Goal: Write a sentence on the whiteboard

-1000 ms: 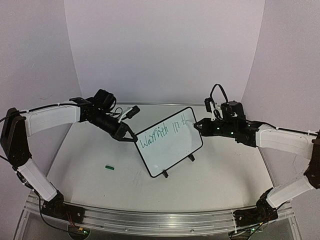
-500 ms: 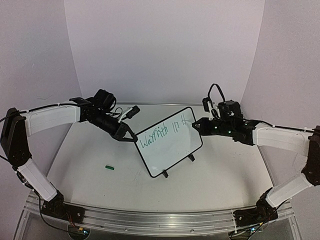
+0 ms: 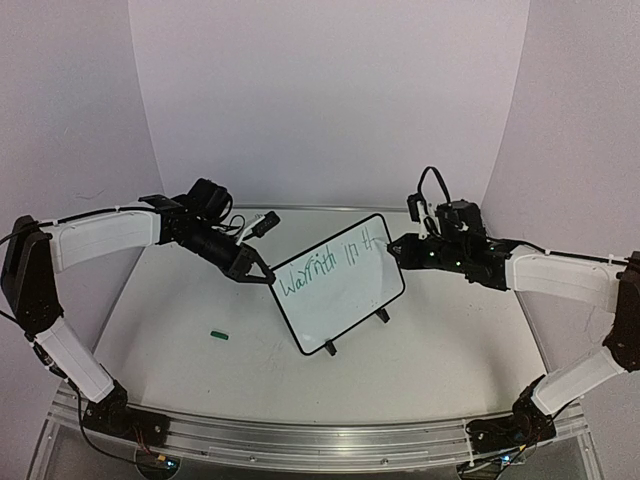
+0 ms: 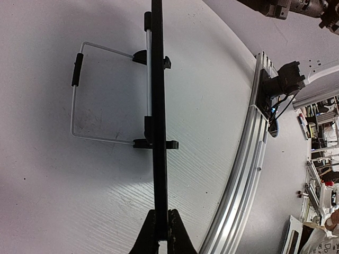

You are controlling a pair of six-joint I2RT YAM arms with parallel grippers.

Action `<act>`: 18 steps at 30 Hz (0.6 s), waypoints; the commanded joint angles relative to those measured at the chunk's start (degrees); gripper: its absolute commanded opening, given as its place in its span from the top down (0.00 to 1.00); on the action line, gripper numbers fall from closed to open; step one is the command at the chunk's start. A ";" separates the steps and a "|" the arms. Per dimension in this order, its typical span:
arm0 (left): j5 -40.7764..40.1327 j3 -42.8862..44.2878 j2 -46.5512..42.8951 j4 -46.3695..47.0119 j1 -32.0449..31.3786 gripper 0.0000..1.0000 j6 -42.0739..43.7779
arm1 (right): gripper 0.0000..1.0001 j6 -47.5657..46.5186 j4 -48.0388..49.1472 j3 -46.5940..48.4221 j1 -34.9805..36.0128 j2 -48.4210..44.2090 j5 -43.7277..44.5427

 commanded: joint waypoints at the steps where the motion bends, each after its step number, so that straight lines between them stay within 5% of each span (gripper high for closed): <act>1: -0.63 0.56 1.24 -2.80 -2.13 1.00 2.72 | 1.00 -0.35 1.87 1.88 -0.17 0.35 1.78; 18: -0.41 0.57 1.41 -2.76 -2.15 1.00 2.70 | 1.00 1.64 1.80 -2.97 -0.20 -2.98 1.58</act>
